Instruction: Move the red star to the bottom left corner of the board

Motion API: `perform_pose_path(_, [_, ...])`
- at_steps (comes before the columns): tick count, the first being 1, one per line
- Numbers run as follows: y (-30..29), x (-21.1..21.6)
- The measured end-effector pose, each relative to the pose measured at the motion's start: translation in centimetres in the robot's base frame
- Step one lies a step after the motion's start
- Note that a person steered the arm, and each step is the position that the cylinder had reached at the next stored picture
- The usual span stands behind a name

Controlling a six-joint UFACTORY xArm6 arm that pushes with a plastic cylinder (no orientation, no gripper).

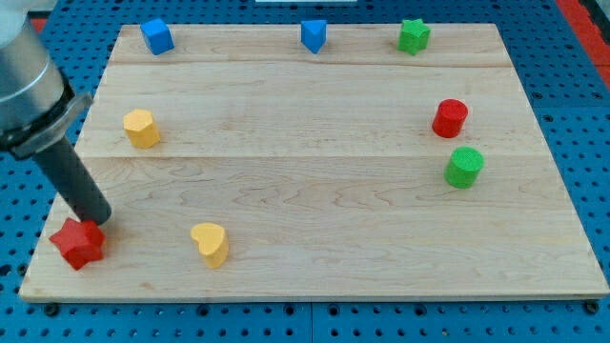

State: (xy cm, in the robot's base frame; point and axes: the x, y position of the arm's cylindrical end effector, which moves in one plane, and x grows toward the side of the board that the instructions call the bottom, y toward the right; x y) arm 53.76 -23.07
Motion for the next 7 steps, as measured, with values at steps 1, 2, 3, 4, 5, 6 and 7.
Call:
perform_pose_path(1, [0.0, -1.6])
perform_pose_path(2, [0.0, -4.0])
perform_pose_path(3, [0.0, -5.6])
perform_pose_path(4, [0.0, -6.7])
perform_pose_path(5, [0.0, -6.9])
perform_pose_path(6, [0.0, -7.3])
perform_pose_path(7, [0.0, -7.6])
